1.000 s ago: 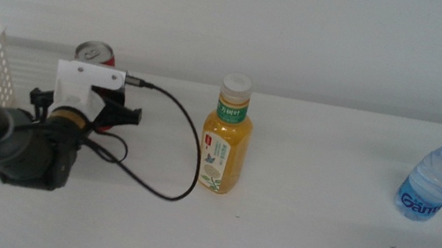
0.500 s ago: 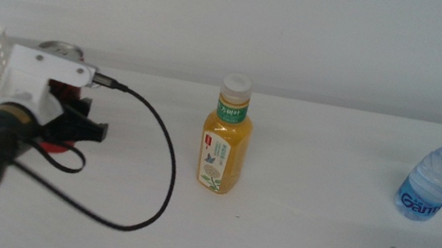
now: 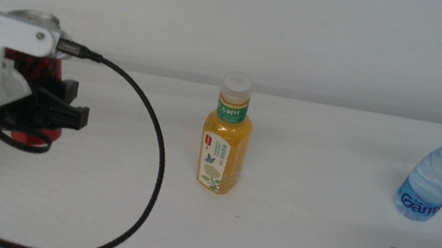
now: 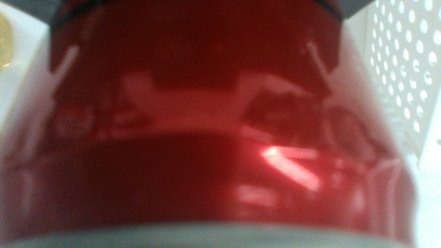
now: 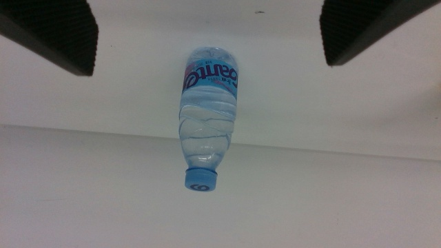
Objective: Use arms to grab the bottles and put them into the dustbin to the left of the table.
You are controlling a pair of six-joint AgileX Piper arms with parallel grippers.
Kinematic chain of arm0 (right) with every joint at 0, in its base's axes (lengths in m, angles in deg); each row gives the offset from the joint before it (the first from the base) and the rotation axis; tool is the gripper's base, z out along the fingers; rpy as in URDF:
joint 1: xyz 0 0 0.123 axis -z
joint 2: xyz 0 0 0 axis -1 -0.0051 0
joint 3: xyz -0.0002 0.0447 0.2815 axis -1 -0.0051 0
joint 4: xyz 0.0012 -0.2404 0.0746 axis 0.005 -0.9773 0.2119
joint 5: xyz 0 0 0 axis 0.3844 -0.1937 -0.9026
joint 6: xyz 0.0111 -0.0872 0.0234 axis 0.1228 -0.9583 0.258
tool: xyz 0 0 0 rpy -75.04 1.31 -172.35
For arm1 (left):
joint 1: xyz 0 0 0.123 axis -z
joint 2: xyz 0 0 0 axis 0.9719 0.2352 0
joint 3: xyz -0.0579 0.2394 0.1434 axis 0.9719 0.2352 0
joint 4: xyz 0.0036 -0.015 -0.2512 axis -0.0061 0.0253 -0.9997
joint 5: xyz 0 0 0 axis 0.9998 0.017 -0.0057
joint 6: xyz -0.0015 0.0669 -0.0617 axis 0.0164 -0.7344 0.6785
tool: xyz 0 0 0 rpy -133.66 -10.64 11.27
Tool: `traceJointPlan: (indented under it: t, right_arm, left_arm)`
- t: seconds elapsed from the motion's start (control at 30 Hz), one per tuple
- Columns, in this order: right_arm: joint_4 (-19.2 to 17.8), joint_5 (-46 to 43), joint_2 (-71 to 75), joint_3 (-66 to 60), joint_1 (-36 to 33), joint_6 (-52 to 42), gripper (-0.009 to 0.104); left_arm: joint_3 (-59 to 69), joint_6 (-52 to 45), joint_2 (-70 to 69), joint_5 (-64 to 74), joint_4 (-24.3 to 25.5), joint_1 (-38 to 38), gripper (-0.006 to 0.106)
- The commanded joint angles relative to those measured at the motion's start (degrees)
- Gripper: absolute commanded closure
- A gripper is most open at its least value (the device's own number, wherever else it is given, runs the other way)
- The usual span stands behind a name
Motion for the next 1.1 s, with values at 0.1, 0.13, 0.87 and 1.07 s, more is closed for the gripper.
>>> traceJointPlan:
  t: [0.1,0.13,0.87,1.07]
  right_arm:
    - [-0.5,-0.1,2.3,-2.4,0.3,-0.3,0.009]
    - [-0.5,-0.1,2.3,-2.4,0.3,-0.3,0.009]
    - [-0.5,-0.1,2.3,-2.4,0.3,-0.3,0.009]
    - [-0.5,-0.1,2.3,-2.4,0.3,-0.3,0.009]
  left_arm:
    - [-0.1,0.1,-3.2,2.4,0.8,-0.1,0.102]
    - [-0.1,1.5,-3.5,3.8,3.2,-0.1,0.102]
    - [-37.7,15.3,8.0,73.2,33.4,-11.7,0.102]
    - [-47.8,8.8,17.5,80.4,32.1,-24.3,0.102]
